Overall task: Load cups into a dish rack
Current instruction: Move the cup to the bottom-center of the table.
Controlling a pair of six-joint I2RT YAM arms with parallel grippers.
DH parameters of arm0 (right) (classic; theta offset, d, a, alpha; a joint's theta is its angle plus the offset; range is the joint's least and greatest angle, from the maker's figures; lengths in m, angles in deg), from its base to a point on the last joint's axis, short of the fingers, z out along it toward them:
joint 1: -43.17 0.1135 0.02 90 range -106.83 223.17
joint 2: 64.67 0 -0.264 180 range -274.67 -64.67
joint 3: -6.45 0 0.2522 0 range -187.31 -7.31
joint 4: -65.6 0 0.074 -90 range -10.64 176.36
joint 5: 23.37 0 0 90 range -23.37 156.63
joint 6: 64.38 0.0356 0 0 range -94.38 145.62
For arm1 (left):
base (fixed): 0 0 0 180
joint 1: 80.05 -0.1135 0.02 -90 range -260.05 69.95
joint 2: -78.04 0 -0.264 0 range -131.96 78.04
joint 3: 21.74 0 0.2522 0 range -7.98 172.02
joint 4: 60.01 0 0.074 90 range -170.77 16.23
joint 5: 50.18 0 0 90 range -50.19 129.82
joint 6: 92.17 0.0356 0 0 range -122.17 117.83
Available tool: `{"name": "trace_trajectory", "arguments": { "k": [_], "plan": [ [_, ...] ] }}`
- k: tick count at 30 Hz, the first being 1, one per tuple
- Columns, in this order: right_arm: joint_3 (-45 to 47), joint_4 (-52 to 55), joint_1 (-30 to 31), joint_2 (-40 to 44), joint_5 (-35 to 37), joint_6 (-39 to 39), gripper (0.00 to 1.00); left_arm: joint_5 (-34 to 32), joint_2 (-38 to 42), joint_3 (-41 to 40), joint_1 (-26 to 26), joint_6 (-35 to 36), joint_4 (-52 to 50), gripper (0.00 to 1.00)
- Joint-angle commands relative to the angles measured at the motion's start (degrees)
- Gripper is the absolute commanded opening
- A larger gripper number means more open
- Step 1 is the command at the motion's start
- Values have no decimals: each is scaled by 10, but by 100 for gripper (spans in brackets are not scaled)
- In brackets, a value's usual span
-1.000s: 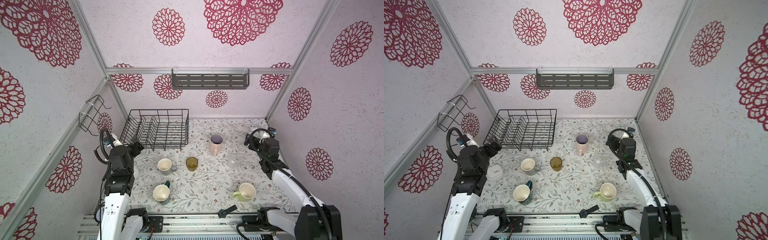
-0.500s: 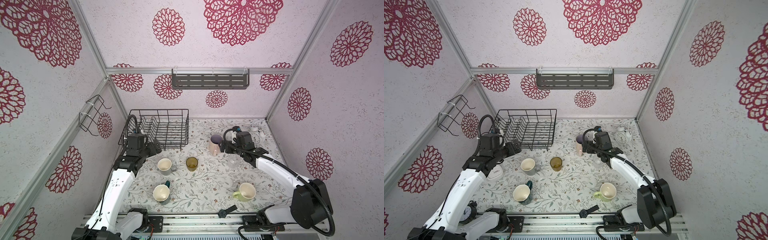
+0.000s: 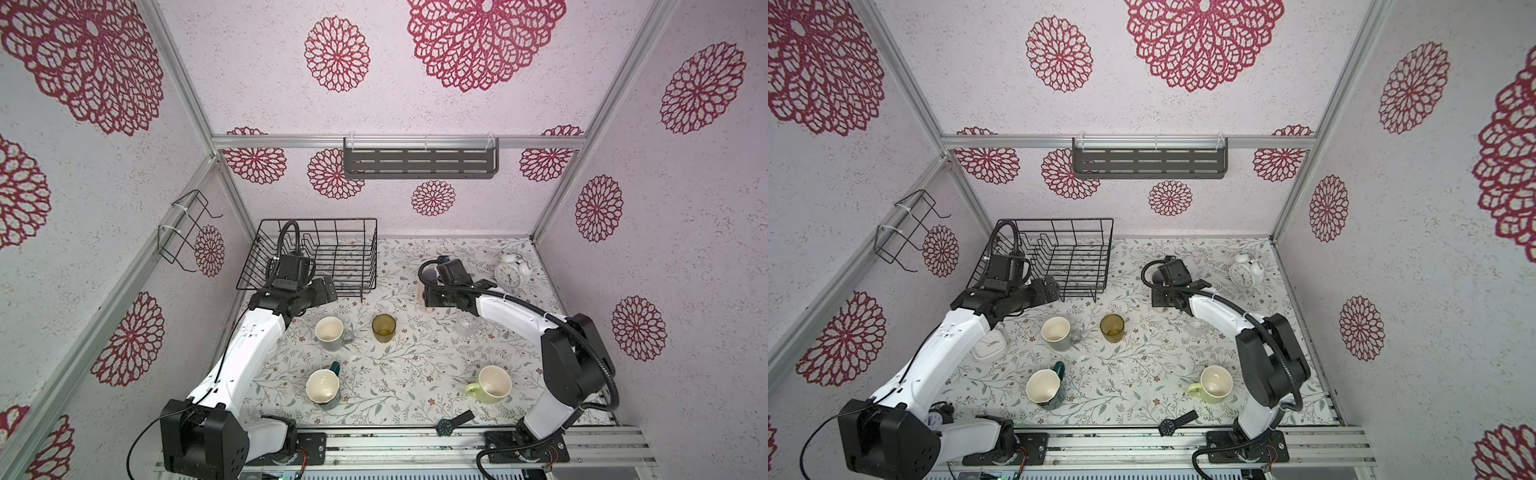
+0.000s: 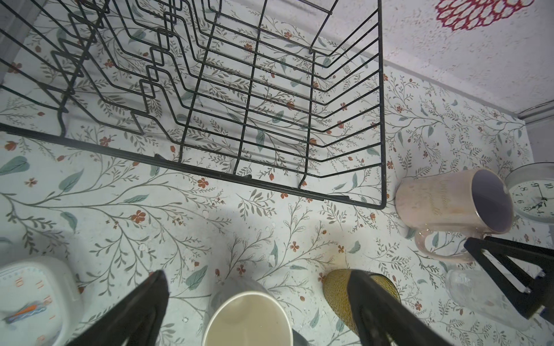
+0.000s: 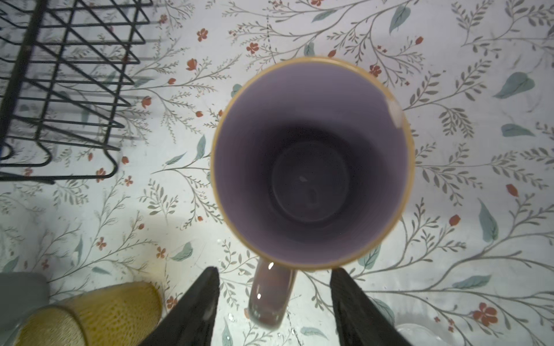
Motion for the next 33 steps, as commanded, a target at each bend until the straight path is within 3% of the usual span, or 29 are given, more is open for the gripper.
{"name": "trace_trajectory", "arguments": {
  "k": [1,6,12,15,20,30,33],
  "plan": [
    [-30,24,-1,-17,42,12,58,-20,7,9,7,5,-7,97],
    [-36,14,1,-35,52,22,46,-37,22,-6,7,11,7,97],
    [-41,30,6,-33,51,1,23,-45,22,-5,7,14,11,97],
    [-39,49,12,-15,53,-8,18,-47,27,-5,8,11,9,97],
    [-12,75,30,34,33,-9,12,-49,40,-13,8,7,24,97],
    [86,130,158,156,16,-18,10,-71,57,-22,8,-3,50,97],
    [131,131,194,198,-1,2,10,-117,57,-12,8,-22,39,97]
  ]
}}
